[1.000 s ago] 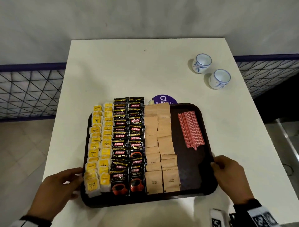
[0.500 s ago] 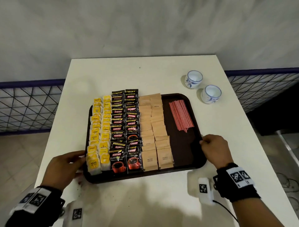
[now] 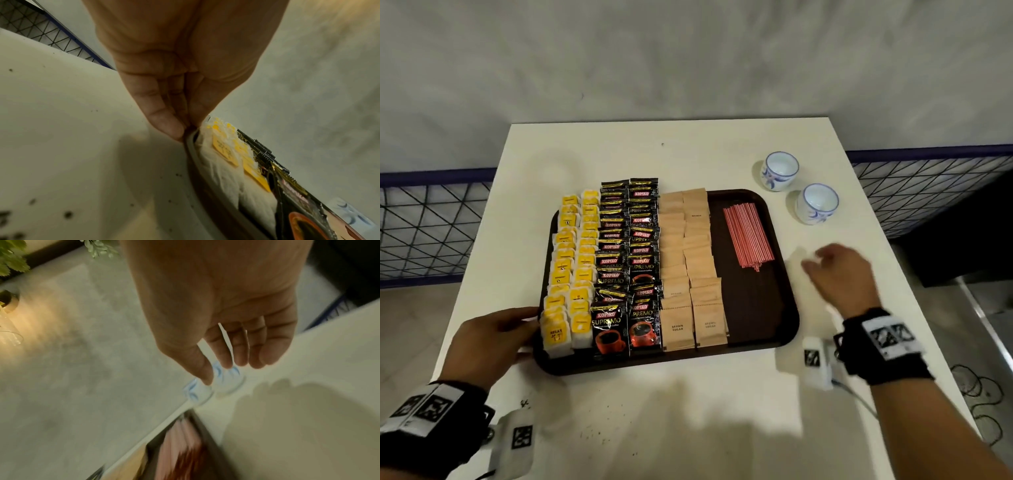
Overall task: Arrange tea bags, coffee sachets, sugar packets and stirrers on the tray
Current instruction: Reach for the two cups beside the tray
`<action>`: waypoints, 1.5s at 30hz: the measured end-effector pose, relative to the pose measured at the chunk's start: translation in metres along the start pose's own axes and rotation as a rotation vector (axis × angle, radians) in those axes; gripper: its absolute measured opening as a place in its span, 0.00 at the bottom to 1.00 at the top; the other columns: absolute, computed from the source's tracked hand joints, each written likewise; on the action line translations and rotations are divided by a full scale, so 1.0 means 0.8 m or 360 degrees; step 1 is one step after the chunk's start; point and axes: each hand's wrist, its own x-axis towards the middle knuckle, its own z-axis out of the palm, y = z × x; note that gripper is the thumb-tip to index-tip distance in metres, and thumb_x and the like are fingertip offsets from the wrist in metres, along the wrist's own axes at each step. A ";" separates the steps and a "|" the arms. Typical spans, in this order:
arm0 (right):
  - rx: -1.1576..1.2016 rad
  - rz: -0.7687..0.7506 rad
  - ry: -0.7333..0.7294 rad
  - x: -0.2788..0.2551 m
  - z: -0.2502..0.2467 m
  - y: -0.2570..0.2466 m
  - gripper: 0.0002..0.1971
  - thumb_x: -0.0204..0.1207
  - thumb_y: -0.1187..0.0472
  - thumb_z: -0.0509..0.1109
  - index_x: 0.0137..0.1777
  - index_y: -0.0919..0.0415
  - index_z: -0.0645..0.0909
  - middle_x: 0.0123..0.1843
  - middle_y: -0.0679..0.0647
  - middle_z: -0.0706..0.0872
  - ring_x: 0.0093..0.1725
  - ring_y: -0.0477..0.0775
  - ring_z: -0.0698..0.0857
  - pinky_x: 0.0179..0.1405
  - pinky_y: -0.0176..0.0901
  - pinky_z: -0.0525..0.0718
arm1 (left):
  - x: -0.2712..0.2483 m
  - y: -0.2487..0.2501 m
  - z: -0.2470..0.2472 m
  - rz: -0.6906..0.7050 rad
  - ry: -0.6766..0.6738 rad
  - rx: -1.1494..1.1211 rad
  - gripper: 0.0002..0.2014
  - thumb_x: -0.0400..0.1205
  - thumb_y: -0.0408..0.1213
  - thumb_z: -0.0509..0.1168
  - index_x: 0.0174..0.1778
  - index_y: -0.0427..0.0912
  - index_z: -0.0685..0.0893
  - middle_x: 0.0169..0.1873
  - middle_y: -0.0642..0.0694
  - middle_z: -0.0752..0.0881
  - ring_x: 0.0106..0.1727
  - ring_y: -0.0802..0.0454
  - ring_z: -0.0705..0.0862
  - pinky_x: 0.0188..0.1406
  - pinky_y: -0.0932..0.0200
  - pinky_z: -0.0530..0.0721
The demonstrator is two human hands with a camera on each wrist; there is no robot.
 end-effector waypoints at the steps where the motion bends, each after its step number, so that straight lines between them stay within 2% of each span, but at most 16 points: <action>1: 0.0007 -0.0019 0.0115 0.019 -0.013 -0.003 0.18 0.72 0.56 0.78 0.59 0.65 0.85 0.57 0.68 0.86 0.58 0.68 0.86 0.60 0.50 0.80 | 0.000 0.000 -0.001 0.0004 -0.0006 -0.0004 0.08 0.80 0.30 0.71 0.53 0.42 0.89 0.36 0.39 0.92 0.42 0.41 0.91 0.36 0.54 0.90; 3: -0.0005 -0.0077 0.0258 0.062 -0.036 -0.012 0.24 0.70 0.56 0.78 0.65 0.64 0.82 0.64 0.70 0.80 0.63 0.70 0.82 0.64 0.54 0.79 | 0.001 -0.002 -0.001 0.0012 -0.0012 0.0000 0.08 0.80 0.29 0.71 0.53 0.42 0.89 0.37 0.38 0.92 0.43 0.40 0.91 0.39 0.52 0.90; 4: -0.0048 -0.0111 0.0255 0.083 -0.044 -0.015 0.27 0.69 0.55 0.79 0.68 0.63 0.80 0.67 0.70 0.76 0.66 0.71 0.79 0.68 0.55 0.78 | 0.002 -0.002 -0.001 0.0017 -0.0008 0.0004 0.09 0.80 0.29 0.71 0.54 0.42 0.89 0.38 0.37 0.92 0.43 0.39 0.91 0.41 0.50 0.90; 7: -0.0209 -0.0130 -0.0007 0.128 -0.051 -0.027 0.39 0.68 0.51 0.81 0.78 0.58 0.72 0.76 0.68 0.69 0.74 0.72 0.73 0.76 0.57 0.73 | 0.008 -0.007 -0.002 0.0018 0.0002 0.0019 0.09 0.80 0.28 0.70 0.55 0.41 0.89 0.38 0.38 0.92 0.43 0.38 0.90 0.39 0.51 0.91; 10: -0.0267 -0.0156 -0.0194 0.145 -0.046 -0.034 0.44 0.69 0.52 0.81 0.83 0.55 0.65 0.80 0.65 0.68 0.77 0.68 0.73 0.76 0.54 0.72 | 0.014 -0.011 -0.004 0.0012 -0.0008 0.0026 0.10 0.81 0.28 0.70 0.55 0.42 0.89 0.38 0.38 0.92 0.43 0.39 0.91 0.39 0.50 0.91; 14: -0.0276 -0.0212 -0.0224 0.144 -0.044 -0.038 0.35 0.72 0.56 0.79 0.79 0.58 0.71 0.75 0.67 0.74 0.73 0.68 0.75 0.68 0.51 0.74 | 0.021 -0.016 -0.005 0.0016 -0.0017 0.0032 0.09 0.81 0.28 0.69 0.55 0.43 0.88 0.41 0.37 0.91 0.44 0.38 0.91 0.33 0.56 0.91; 16: -0.0271 -0.0215 -0.0207 0.138 -0.045 -0.037 0.32 0.72 0.57 0.79 0.76 0.60 0.75 0.72 0.68 0.76 0.70 0.69 0.77 0.64 0.50 0.75 | 0.024 -0.019 -0.006 0.0016 -0.0036 0.0032 0.09 0.81 0.30 0.69 0.55 0.44 0.88 0.41 0.37 0.92 0.44 0.38 0.91 0.35 0.54 0.91; 20: -0.0227 -0.0214 -0.0213 0.112 -0.042 -0.027 0.35 0.68 0.56 0.82 0.76 0.58 0.76 0.70 0.66 0.79 0.68 0.67 0.80 0.59 0.44 0.75 | 0.033 -0.033 -0.010 0.0008 -0.0046 0.0011 0.09 0.81 0.30 0.69 0.54 0.46 0.89 0.41 0.38 0.92 0.44 0.36 0.91 0.42 0.46 0.91; 23: -0.0185 -0.0263 -0.0217 0.089 -0.031 -0.023 0.36 0.66 0.55 0.83 0.75 0.56 0.76 0.67 0.63 0.80 0.66 0.64 0.81 0.60 0.43 0.75 | 0.039 -0.041 -0.012 -0.0004 -0.0051 0.0031 0.08 0.81 0.32 0.70 0.51 0.48 0.90 0.41 0.39 0.92 0.44 0.37 0.91 0.51 0.36 0.88; 30: -0.0119 -0.0302 -0.0237 0.061 -0.016 -0.027 0.35 0.66 0.54 0.83 0.74 0.56 0.77 0.66 0.60 0.80 0.64 0.61 0.82 0.57 0.38 0.73 | 0.045 -0.046 -0.014 -0.0025 -0.0050 0.0047 0.09 0.81 0.30 0.69 0.51 0.48 0.90 0.42 0.38 0.92 0.45 0.36 0.91 0.49 0.38 0.89; 35: -0.0116 -0.0270 -0.0295 0.055 -0.022 -0.026 0.42 0.65 0.49 0.84 0.79 0.54 0.72 0.72 0.58 0.76 0.70 0.59 0.79 0.63 0.42 0.73 | 0.048 -0.048 -0.018 -0.0074 -0.0089 0.0041 0.11 0.83 0.28 0.67 0.55 0.47 0.89 0.46 0.36 0.91 0.48 0.34 0.91 0.54 0.30 0.85; 38: -0.0099 -0.0277 -0.0194 0.069 -0.041 -0.037 0.45 0.66 0.44 0.83 0.81 0.55 0.69 0.75 0.58 0.73 0.73 0.58 0.76 0.69 0.44 0.73 | 0.045 -0.046 -0.017 -0.0106 -0.0072 0.0052 0.12 0.82 0.29 0.67 0.56 0.47 0.89 0.45 0.36 0.91 0.48 0.35 0.91 0.55 0.31 0.85; 42: -0.0149 -0.0338 -0.0120 0.133 -0.058 -0.072 0.39 0.68 0.45 0.81 0.78 0.55 0.74 0.73 0.61 0.77 0.71 0.60 0.79 0.68 0.45 0.75 | 0.044 -0.048 -0.022 -0.0145 -0.0120 -0.0013 0.13 0.83 0.29 0.66 0.60 0.46 0.88 0.48 0.38 0.91 0.47 0.40 0.91 0.52 0.29 0.86; 45: -0.0260 -0.0387 -0.0179 0.185 -0.052 -0.101 0.36 0.69 0.49 0.81 0.77 0.56 0.75 0.73 0.62 0.77 0.71 0.61 0.79 0.67 0.44 0.75 | 0.019 -0.027 -0.008 0.0024 -0.0184 -0.0032 0.09 0.83 0.33 0.67 0.58 0.43 0.87 0.47 0.45 0.90 0.47 0.46 0.90 0.39 0.42 0.91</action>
